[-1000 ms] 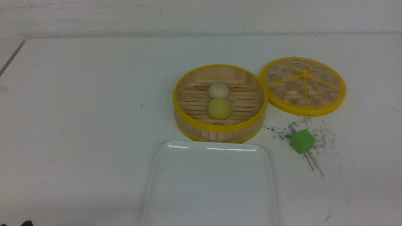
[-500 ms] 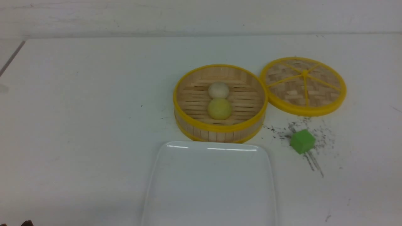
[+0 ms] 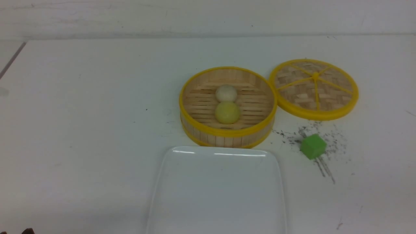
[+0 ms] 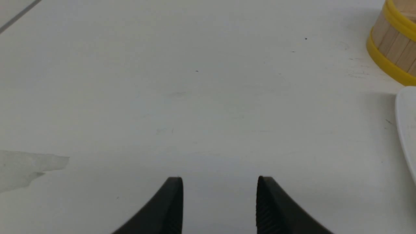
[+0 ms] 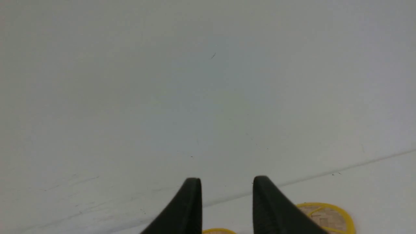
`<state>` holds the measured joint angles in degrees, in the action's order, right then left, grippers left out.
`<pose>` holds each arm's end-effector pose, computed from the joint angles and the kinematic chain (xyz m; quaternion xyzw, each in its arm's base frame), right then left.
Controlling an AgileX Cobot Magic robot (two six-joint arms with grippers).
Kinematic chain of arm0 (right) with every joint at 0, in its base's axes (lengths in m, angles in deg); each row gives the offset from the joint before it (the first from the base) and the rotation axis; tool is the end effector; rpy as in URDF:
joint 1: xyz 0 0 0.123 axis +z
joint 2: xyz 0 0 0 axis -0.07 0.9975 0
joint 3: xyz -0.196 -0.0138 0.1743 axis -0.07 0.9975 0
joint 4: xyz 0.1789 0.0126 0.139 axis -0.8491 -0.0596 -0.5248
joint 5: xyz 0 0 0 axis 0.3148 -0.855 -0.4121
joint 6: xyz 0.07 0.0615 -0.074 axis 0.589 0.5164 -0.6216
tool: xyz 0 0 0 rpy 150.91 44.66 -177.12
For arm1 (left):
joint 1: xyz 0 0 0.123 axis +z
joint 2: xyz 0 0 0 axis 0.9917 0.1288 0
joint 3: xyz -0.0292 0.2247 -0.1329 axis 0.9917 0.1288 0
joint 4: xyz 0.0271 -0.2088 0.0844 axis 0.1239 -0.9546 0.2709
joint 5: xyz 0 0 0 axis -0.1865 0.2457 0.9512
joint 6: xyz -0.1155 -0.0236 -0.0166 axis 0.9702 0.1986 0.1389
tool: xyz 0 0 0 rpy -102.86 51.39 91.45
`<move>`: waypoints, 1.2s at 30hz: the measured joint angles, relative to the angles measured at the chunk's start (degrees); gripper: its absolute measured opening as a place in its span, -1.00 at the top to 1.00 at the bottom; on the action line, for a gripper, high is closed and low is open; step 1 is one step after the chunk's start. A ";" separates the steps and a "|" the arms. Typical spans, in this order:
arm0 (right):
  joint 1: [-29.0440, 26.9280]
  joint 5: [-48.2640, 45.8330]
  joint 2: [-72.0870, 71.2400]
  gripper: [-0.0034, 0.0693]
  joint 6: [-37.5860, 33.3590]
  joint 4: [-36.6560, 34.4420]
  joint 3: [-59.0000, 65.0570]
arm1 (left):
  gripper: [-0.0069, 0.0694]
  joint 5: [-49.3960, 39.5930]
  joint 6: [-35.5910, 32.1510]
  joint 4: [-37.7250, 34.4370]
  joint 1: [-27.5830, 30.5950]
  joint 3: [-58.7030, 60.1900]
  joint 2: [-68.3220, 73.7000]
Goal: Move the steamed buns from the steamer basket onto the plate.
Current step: Use the right arm to grab the steamed stuffed bun that is closest to it
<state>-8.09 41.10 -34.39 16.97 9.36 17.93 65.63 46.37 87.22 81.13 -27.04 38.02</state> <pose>-0.0125 0.0251 0.3654 0.0915 0.6199 0.2185 0.7481 0.0758 0.0029 0.1644 -0.0356 0.8066 -0.0162 0.5898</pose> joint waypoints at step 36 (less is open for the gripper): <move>0.00 -6.80 0.00 0.24 0.00 -0.91 0.00 | -0.06 15.81 13.34 -19.15 0.00 0.51 0.00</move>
<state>-8.09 34.30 -34.39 16.97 8.45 17.93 81.45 59.71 68.06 81.13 -26.53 38.02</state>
